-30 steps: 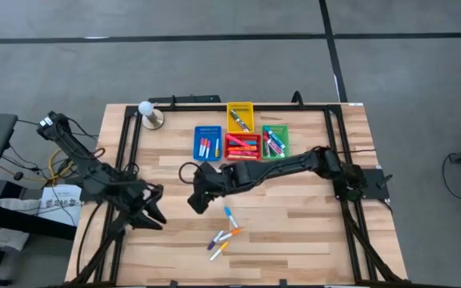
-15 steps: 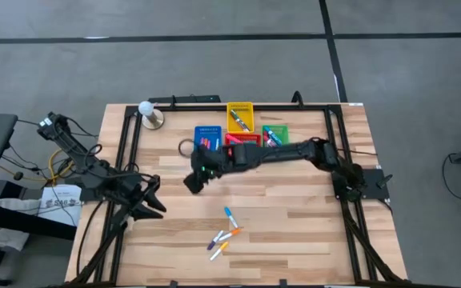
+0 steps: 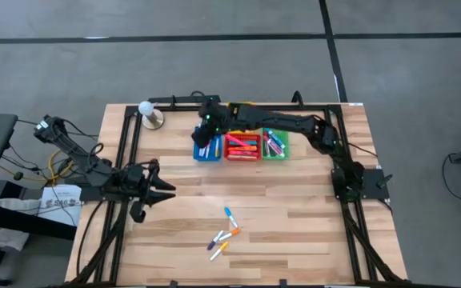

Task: Pick & Place Markers
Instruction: Put the small black highlighter pen into the blue bin

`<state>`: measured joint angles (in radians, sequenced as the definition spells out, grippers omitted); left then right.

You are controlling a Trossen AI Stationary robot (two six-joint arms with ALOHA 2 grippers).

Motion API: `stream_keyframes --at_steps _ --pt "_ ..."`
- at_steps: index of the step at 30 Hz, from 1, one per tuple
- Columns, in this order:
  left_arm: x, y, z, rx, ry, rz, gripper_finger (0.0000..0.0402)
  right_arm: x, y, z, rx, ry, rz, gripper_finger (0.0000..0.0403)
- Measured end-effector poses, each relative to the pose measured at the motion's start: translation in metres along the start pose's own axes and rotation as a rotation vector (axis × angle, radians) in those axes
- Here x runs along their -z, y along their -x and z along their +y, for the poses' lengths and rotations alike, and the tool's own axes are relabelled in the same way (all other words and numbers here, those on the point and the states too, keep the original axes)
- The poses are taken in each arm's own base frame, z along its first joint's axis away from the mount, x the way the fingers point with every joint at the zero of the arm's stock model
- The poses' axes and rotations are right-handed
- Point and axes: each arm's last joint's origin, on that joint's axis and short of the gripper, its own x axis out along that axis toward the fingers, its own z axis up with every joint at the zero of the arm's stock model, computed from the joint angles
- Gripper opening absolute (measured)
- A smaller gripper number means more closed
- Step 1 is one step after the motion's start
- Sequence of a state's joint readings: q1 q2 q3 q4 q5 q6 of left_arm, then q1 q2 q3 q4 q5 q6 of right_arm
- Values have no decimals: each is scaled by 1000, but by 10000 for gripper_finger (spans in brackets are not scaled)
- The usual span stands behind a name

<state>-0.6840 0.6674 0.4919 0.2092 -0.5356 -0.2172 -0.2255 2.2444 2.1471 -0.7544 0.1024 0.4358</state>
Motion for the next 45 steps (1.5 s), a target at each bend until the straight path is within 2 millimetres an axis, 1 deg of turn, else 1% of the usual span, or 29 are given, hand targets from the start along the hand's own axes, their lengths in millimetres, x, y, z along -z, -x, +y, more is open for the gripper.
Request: stream_keyframes --at_steps 3,5,9,13,19,23,24,26,28,29,32,33,35,39,45 --pt "-1 -1 3 -41 -44 -8 92 -6 -4 -16 -5 -9 -1 37" --pt "-1 -1 4 -64 -61 -13 92 -6 -9 -24 -17 -23 12 42" --pt "-4 -1 9 -108 -73 -30 92 -6 -12 -32 -44 -35 37 44" --pt "-7 0 13 -129 -125 -42 92 -7 -12 -31 -50 -27 17 42" --pt "-6 0 14 -135 -135 -37 92 -10 -12 -29 -58 -41 -12 46" --pt "-6 0 14 -135 -134 -37 92 -10 -12 -30 0 -43 -41 45" --pt "-6 0 14 -135 -130 -37 92 -10 -14 -30 8 -43 -41 44" --pt "-6 0 14 -135 -128 -37 92 -8 -25 -30 -2 -55 -46 43" --pt "-6 0 13 -134 -124 -37 92 1 -37 -30 -2 -72 10 43" --pt "-6 0 13 -134 -120 -37 92 2 -44 -28 -14 -79 -6 44" --pt "-5 -1 13 -132 -106 -34 92 11 -55 -22 -12 -76 16 45" --pt "-5 -2 13 -132 -99 -32 92 10 -57 -20 -23 -79 1 45" --pt "-4 -2 13 -133 -96 -28 92 15 -57 -17 -14 -76 33 45" --pt "-3 -3 13 -133 -73 -27 92 17 -56 -10 -6 -43 14 49" --pt "-3 -4 12 -133 -55 -24 92 21 -56 -10 11 -41 42 67"
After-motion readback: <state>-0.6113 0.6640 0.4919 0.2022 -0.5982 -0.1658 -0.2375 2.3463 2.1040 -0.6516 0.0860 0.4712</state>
